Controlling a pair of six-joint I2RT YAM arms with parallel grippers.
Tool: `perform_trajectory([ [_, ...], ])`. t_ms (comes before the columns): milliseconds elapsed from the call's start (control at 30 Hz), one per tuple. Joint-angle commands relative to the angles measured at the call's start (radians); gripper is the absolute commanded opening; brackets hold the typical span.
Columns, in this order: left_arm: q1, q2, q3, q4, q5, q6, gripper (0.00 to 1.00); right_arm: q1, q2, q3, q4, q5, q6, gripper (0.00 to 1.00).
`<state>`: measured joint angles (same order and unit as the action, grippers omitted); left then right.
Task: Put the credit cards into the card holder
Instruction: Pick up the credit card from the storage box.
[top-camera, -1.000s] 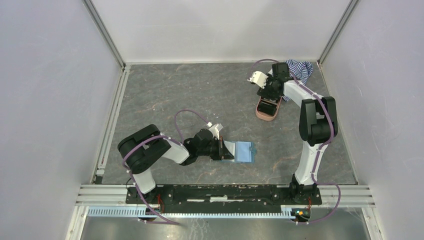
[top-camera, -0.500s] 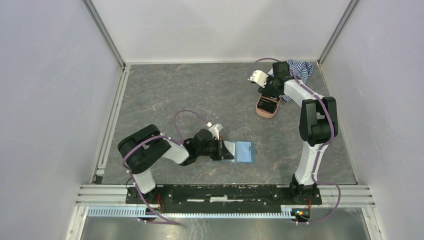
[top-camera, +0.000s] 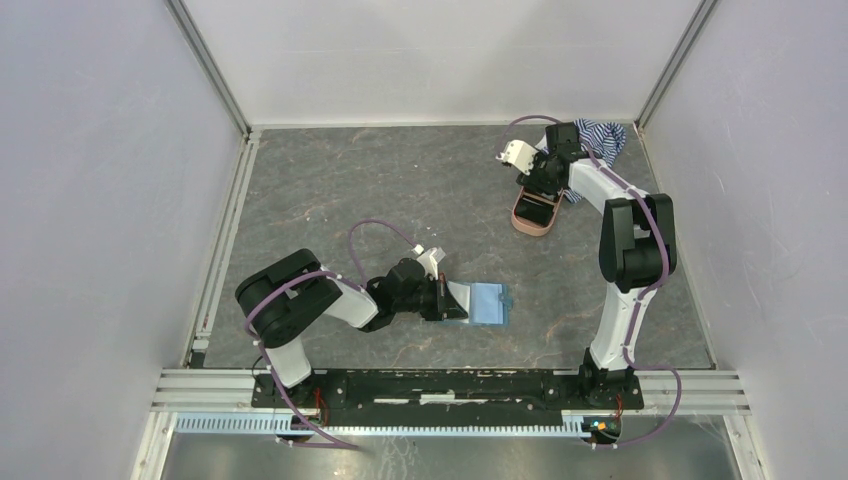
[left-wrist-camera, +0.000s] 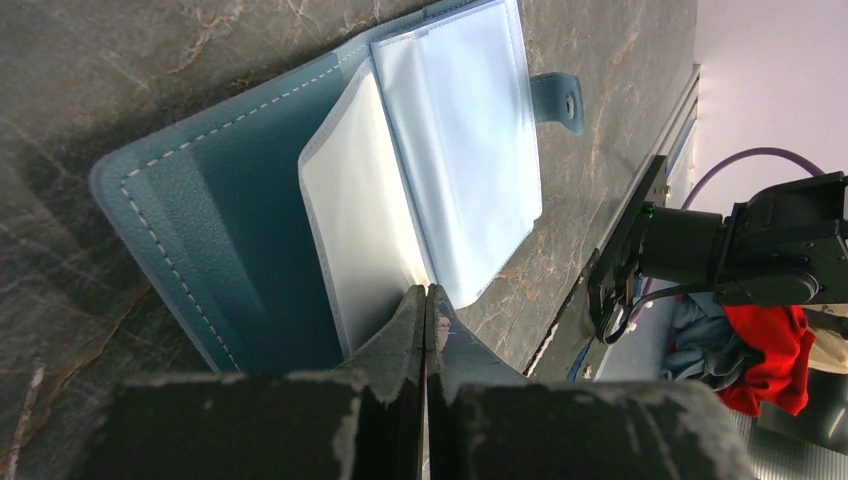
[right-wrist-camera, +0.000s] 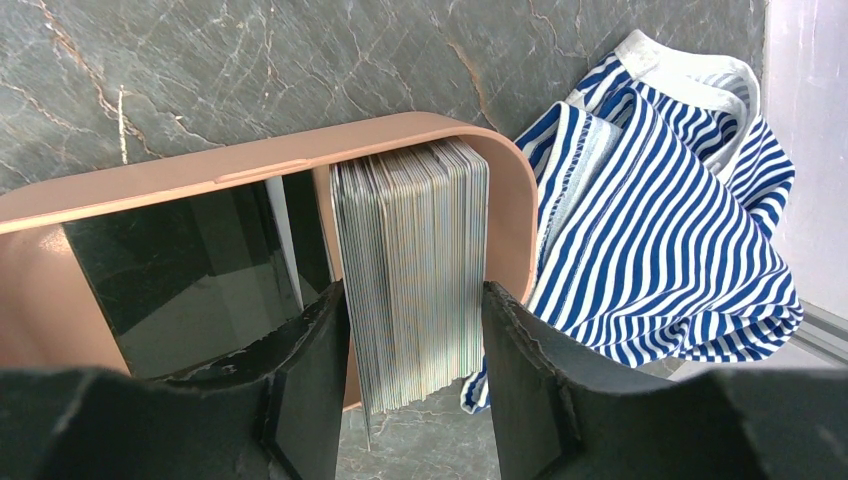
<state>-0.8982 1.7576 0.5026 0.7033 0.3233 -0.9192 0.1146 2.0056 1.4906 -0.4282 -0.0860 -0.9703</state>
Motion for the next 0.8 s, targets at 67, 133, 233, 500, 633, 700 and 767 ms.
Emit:
perform_trajectory([
  [67, 0.001, 0.013, -0.035, -0.112, -0.030, 0.059, 0.02, -0.019, -0.066, 0.063, 0.023, 0.012, -0.007, 0.52],
  [133, 0.001, 0.011, -0.035, -0.112, -0.029, 0.059, 0.02, -0.021, -0.067, 0.066, 0.020, 0.013, -0.010, 0.54],
  [233, 0.001, 0.012, -0.034, -0.112, -0.029, 0.060, 0.02, -0.024, -0.071, 0.068, 0.013, 0.013, -0.010, 0.57],
  [500, 0.001, 0.014, -0.033, -0.111, -0.026, 0.060, 0.02, -0.030, -0.081, 0.066, 0.007, 0.003, -0.011, 0.63],
  [633, 0.001, 0.014, -0.032, -0.111, -0.025, 0.059, 0.02, -0.033, -0.091, 0.068, 0.005, -0.002, -0.011, 0.63],
  [700, 0.001, 0.016, -0.031, -0.111, -0.025, 0.060, 0.02, -0.034, -0.094, 0.068, 0.003, -0.004, -0.013, 0.63],
  [767, 0.001, 0.018, -0.029, -0.112, -0.022, 0.060, 0.02, -0.035, -0.095, 0.069, -0.003, -0.008, -0.014, 0.62],
])
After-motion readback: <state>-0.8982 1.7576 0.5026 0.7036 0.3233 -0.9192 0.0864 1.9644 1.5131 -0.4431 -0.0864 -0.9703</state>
